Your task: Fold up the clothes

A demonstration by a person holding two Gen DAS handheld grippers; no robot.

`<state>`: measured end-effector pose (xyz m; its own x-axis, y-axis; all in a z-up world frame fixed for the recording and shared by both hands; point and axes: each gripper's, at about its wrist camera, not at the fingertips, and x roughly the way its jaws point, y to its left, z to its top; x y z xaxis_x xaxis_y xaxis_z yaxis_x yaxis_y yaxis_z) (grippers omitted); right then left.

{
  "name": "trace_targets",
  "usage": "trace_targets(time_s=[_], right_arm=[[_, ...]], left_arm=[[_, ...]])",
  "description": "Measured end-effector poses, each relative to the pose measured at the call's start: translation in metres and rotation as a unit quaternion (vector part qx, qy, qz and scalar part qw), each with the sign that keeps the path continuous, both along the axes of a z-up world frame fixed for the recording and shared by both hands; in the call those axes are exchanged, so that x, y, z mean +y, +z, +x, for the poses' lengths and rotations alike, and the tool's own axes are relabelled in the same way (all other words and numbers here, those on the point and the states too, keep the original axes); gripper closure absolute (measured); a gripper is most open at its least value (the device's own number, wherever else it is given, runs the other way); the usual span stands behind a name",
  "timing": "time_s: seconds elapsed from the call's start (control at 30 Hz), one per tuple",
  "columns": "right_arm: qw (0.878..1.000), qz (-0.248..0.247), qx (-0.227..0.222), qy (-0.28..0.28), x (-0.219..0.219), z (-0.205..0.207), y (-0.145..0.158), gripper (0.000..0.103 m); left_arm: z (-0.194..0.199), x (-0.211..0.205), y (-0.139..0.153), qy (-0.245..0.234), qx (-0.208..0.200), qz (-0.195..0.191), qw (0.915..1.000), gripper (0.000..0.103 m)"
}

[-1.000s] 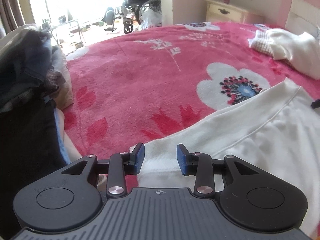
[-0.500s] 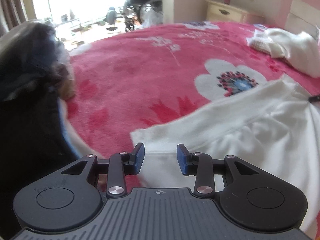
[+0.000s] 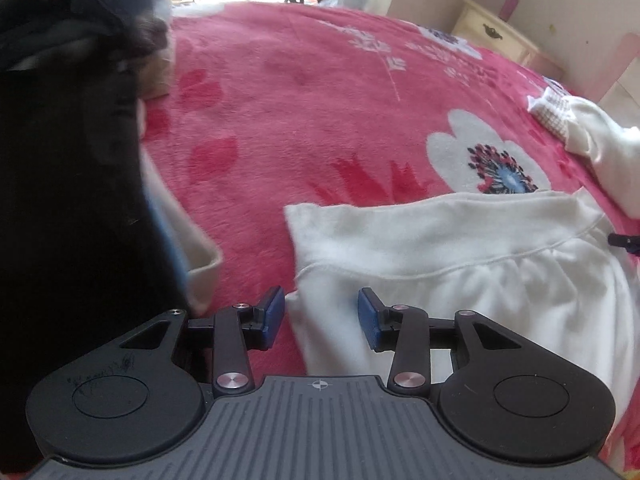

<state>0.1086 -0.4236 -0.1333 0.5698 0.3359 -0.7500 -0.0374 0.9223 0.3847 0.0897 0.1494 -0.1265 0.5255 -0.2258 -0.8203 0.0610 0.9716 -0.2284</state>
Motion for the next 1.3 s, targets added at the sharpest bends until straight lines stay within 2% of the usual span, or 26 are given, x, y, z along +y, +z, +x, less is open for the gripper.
trace_targets(time_s=[0.07, 0.17, 0.23, 0.3, 0.37, 0.47, 0.6, 0.7, 0.83, 1.03, 1.17, 1.3], right_arm=[[1.000, -0.004, -0.005, 0.000, 0.002, -0.001, -0.001, 0.092], [1.000, -0.010, -0.013, 0.002, 0.005, -0.003, -0.001, 0.098], [1.000, -0.015, -0.022, 0.003, 0.008, -0.004, 0.001, 0.099], [0.999, -0.012, -0.031, -0.003, 0.007, -0.007, 0.004, 0.099], [0.999, -0.004, -0.040, -0.012, 0.004, -0.010, 0.008, 0.099], [0.999, 0.001, -0.050, -0.019, 0.000, -0.015, 0.014, 0.100], [0.998, 0.000, -0.062, -0.023, -0.002, -0.018, 0.021, 0.100], [0.998, -0.004, -0.064, -0.027, -0.002, -0.016, 0.020, 0.100], [0.997, 0.004, -0.069, -0.037, -0.007, -0.020, 0.020, 0.100], [0.995, 0.012, -0.088, -0.044, -0.012, -0.027, 0.031, 0.100], [0.995, 0.012, -0.089, -0.050, -0.014, -0.026, 0.027, 0.100], [0.996, 0.000, -0.065, -0.053, -0.014, -0.015, 0.001, 0.099]], left_arm=[[0.007, -0.001, -0.003, 0.002, 0.001, -0.008, 1.0000, 0.063], [0.018, -0.001, -0.007, 0.012, 0.004, -0.020, 0.9997, 0.063], [0.023, 0.000, -0.010, 0.023, 0.006, -0.032, 0.9992, 0.064], [0.027, -0.001, -0.013, 0.028, 0.004, -0.040, 0.9988, 0.071], [0.029, -0.004, -0.014, 0.027, -0.003, -0.038, 0.9989, 0.085], [0.028, -0.009, -0.009, 0.021, -0.021, -0.039, 0.9988, 0.092], [0.027, -0.018, 0.001, 0.008, -0.048, -0.036, 0.9982, 0.093], [0.032, -0.020, 0.000, 0.010, -0.051, -0.032, 0.9981, 0.093], [0.030, -0.012, 0.002, 0.027, -0.059, -0.046, 0.9968, 0.093], [0.027, -0.010, 0.012, 0.024, -0.079, -0.060, 0.9948, 0.093], [0.032, -0.009, 0.005, 0.025, -0.073, -0.063, 0.9951, 0.093], [0.036, -0.011, -0.016, 0.026, -0.049, -0.040, 0.9977, 0.090]])
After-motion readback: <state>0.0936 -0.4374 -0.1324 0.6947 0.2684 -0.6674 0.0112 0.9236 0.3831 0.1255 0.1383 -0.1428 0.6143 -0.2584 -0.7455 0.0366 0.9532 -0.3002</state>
